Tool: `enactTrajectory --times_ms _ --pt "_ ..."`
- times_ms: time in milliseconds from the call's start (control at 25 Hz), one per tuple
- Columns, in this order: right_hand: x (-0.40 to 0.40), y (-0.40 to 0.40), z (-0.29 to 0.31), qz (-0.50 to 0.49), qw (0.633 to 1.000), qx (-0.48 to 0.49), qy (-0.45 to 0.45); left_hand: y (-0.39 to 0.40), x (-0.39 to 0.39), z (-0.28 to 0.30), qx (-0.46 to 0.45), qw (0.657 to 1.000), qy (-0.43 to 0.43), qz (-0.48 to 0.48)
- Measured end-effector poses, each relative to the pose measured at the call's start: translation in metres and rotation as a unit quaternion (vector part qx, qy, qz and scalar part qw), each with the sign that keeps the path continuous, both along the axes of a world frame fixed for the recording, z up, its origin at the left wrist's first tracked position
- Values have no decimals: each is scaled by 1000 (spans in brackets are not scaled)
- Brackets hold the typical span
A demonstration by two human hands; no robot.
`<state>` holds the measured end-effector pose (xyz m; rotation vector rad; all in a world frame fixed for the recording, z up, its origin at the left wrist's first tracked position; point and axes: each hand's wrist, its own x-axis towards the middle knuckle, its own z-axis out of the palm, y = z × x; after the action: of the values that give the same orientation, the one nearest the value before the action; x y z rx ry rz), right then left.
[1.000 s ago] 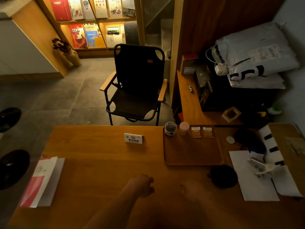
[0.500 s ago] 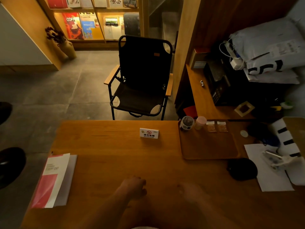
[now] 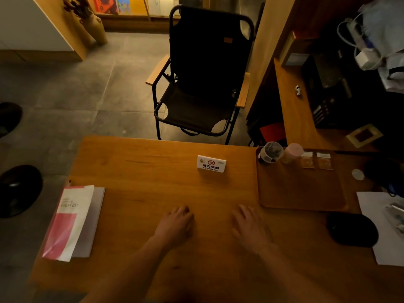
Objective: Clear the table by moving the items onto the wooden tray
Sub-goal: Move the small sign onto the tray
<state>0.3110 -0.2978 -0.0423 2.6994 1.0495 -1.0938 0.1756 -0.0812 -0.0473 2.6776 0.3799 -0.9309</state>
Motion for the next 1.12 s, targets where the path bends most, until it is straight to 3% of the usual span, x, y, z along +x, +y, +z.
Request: enactTrajectory --times_ms 120,320,440,680,880,1120 --pt "7 1 -23 10 999 11 -39 15 14 -16 20 996 -81 20" --pt "8 -4 -56 3 998 40 -51 42 62 -30 -19 961 -172 216" --pt "0 -7 -67 -9 994 60 -91 61 95 -32 -71 942 -206 256" --pt "-6 -6 -73 -17 985 87 -145 85 139 -29 -141 930 -223 257" --pt "-7 -9 -78 -16 982 95 -161 89 152 -27 -115 952 -217 181" --pt "-7 -11 -83 -14 980 100 -174 85 151 -32 -79 952 -244 169"
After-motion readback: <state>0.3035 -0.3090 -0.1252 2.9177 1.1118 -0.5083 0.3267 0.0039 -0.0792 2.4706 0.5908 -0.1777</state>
